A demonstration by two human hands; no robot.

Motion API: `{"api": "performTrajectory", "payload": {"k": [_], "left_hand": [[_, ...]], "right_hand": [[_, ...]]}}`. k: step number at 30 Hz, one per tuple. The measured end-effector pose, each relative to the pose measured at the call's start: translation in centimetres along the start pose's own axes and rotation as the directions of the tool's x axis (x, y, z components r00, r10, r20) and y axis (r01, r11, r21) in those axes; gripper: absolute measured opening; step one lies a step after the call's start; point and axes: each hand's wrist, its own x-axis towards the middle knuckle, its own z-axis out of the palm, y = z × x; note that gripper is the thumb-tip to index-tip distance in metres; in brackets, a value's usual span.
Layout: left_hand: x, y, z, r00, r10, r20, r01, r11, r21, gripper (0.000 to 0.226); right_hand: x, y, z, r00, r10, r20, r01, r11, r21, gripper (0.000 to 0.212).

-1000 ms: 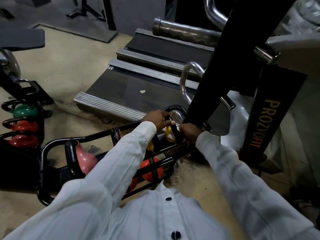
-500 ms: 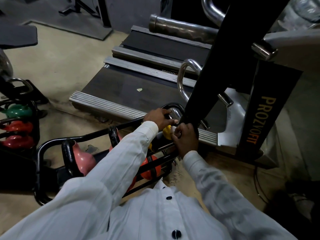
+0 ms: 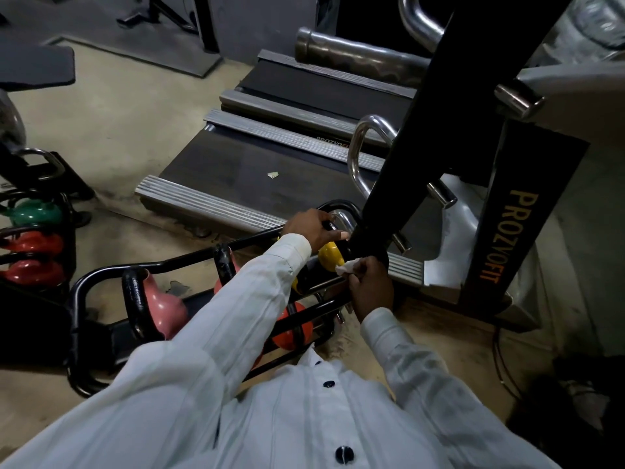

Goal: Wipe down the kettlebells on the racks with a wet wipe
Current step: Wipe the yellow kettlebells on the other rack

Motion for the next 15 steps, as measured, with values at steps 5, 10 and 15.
{"api": "performTrajectory", "payload": {"k": [5, 10, 15], "left_hand": [[0.0, -0.2, -0.2, 1.0, 0.0, 0.007, 0.001, 0.999, -0.035, 0.063], [0.0, -0.1, -0.3, 1.0, 0.002, 0.001, -0.002, 1.0, -0.023, 0.062], [-0.1, 0.0, -0.4, 1.0, 0.011, 0.015, -0.011, 1.0, 0.006, 0.064]], "right_hand": [[0.2, 0.7, -0.5, 0.993, 0.063, 0.101, -0.084, 0.972, 0.219, 0.034], [1.2, -0.3, -1.6, 0.966, 0.04, 0.256, -0.13, 0.929, 0.347, 0.033], [3.6, -1.8, -2.6, 0.896, 0.017, 0.443, -0.186, 0.921, 0.341, 0.051]]}}
